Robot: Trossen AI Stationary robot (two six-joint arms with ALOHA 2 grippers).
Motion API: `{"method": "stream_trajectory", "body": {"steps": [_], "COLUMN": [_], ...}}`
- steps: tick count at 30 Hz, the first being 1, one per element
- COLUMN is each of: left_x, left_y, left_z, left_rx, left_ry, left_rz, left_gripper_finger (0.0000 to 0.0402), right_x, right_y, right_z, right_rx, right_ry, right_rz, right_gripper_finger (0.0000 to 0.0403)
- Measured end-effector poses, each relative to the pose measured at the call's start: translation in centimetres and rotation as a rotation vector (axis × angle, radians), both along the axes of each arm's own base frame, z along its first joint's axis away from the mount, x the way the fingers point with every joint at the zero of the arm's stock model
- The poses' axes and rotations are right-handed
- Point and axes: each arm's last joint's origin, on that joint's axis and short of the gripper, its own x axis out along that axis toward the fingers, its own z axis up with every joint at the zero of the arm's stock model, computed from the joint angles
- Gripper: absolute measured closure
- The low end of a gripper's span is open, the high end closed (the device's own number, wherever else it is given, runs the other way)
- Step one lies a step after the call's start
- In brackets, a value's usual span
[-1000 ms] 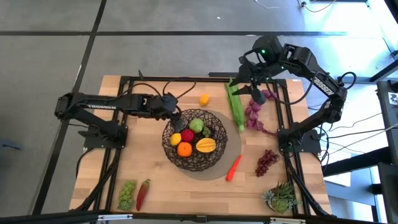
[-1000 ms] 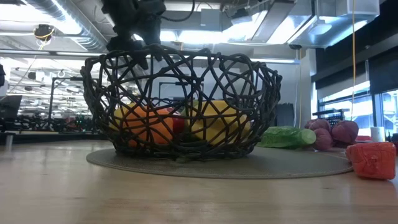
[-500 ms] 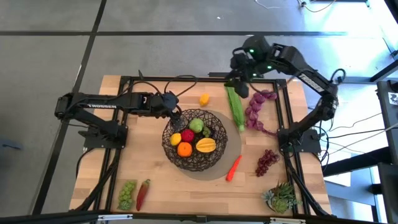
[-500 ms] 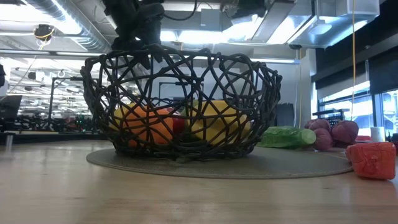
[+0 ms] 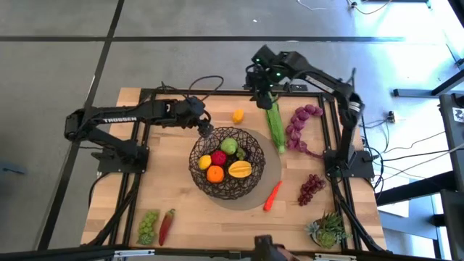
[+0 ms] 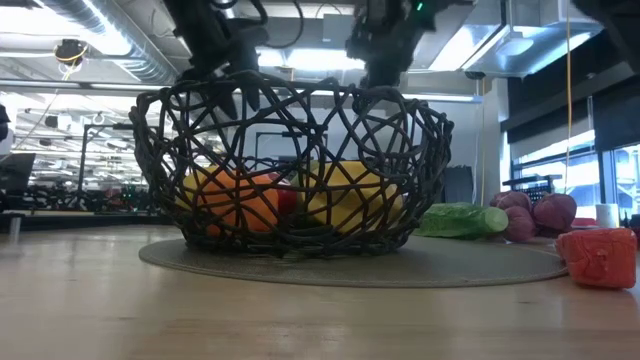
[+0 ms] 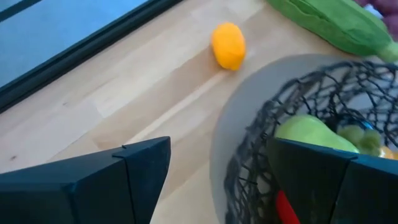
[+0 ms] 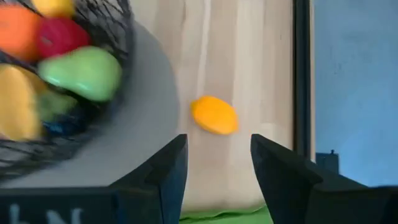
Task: Build produce basket
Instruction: Put the lemon into the wire basket
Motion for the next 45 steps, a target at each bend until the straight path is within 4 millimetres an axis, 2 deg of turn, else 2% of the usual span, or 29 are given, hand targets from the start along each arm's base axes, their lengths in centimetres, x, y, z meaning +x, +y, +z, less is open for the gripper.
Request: {"method": "stream_trajectory", "body": {"steps": [9,13,17,30,41,45], "left_x": [-0.5,-0.6,-0.6,-0.8,-0.9,-0.9], "left_y": [1.5,1.8,2.1,2.5,2.8,2.8], "left_z": [0.0,0.0,0.0,0.0,0.0,0.0], "left_rx": [-0.013,-0.035,-0.061,-0.059,-0.059,-0.059], "left_ry": [-0.013,-0.025,-0.033,-0.032,-0.032,-0.032], "left_rz": [0.077,0.092,0.081,0.091,0.101,0.1], "left_gripper_finger": [0.0147,0.0147,0.0145,0.0147,0.0149,0.0149], "right_x": [3.0,3.9,4.4,5.2,5.8,5.9], "right_y": [-2.3,-3.2,-3.6,-4.1,-4.1,-4.2], "right_z": [-6.3,-8.6,-10.8,-14.4,-14.6,-14.8], "right_rx": [-0.162,-0.241,-0.24,-0.206,-0.187,-0.141], "right_ry": [0.084,0.143,0.202,0.219,0.126,0.142], "right_rz": [0.374,0.451,0.496,0.602,0.623,0.522], "right_gripper_finger": [0.0226,0.0226,0.0226,0.0226,0.0226,0.0226]}}
